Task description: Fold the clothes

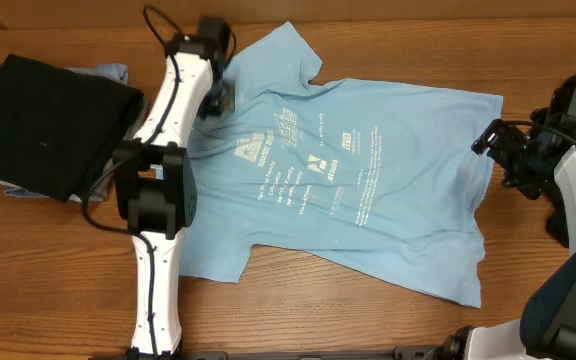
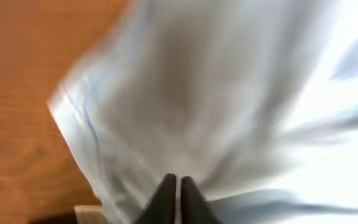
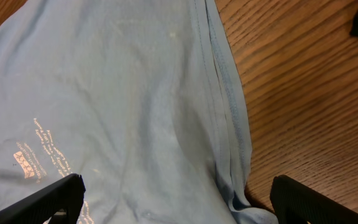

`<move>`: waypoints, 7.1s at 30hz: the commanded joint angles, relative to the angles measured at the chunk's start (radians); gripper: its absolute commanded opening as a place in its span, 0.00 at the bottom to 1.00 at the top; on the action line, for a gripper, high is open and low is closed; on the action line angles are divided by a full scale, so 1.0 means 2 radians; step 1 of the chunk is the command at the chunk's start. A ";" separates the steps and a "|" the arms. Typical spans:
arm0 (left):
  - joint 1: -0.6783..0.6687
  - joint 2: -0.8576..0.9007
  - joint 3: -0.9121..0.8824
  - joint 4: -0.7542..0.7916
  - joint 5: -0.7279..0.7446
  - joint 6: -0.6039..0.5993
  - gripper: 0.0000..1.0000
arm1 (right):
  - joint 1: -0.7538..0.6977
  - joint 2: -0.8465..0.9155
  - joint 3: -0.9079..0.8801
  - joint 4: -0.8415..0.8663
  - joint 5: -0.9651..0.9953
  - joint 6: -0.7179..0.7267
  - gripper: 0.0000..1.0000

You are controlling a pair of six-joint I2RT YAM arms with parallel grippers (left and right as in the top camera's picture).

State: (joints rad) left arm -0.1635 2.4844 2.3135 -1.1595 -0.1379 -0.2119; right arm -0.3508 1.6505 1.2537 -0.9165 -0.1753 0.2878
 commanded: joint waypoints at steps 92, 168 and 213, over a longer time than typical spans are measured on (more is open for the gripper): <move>0.000 -0.178 0.407 -0.265 0.168 -0.020 1.00 | 0.000 -0.006 0.006 0.025 -0.004 0.001 1.00; 0.068 -0.463 -0.558 0.027 0.082 -0.121 1.00 | 0.065 -0.064 -0.338 0.088 -0.014 0.187 0.15; 0.212 -0.443 -0.769 0.187 0.105 -0.002 0.93 | 0.065 -0.064 -0.338 0.100 -0.035 0.142 0.05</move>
State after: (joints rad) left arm 0.2569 1.5913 0.8028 -0.7994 0.1001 -0.2321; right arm -0.2340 1.4673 0.6289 -0.7414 -0.2657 0.5938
